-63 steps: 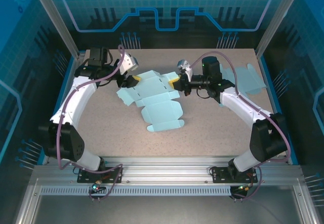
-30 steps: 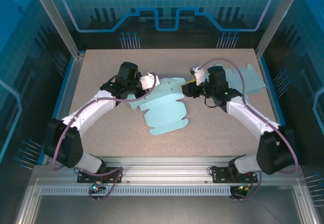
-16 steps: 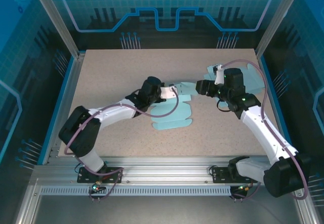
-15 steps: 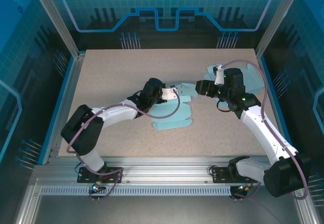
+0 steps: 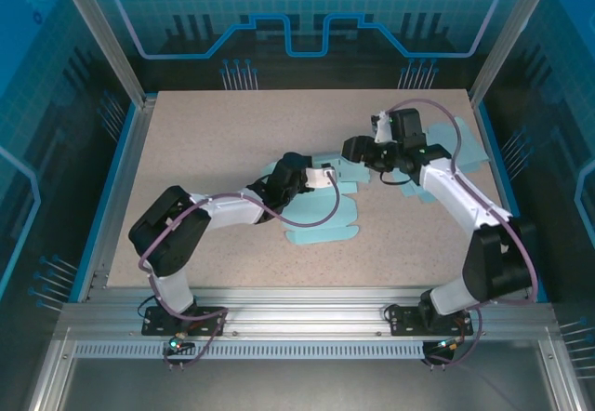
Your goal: Fold the paper box
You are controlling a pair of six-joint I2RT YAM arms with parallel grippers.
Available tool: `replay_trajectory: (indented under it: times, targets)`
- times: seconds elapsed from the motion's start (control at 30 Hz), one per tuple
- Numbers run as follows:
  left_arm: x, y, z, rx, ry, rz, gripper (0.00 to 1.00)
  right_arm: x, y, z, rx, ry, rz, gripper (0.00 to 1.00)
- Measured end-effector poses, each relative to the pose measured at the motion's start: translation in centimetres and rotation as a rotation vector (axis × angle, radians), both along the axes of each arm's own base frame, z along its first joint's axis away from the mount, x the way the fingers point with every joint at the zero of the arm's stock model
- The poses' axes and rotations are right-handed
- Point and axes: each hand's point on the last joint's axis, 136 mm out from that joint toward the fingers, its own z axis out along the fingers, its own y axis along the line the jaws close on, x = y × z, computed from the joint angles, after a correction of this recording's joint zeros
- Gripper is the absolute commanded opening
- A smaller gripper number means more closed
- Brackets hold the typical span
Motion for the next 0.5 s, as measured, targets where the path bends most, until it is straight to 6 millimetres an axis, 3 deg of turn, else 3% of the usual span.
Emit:
replay_trajectory:
  times: [0.27, 0.5]
  targets:
    - [0.3, -0.1, -0.1, 0.012, -0.016, 0.0, 0.0, 3.5, 1.9, -2.1, 0.054, 0.08, 0.016, 0.56]
    - [0.5, 0.0, -0.5, 0.023, -0.022, 0.005, 0.0, 3.7, 2.5, -4.0, 0.069, 0.141, 0.019, 0.55]
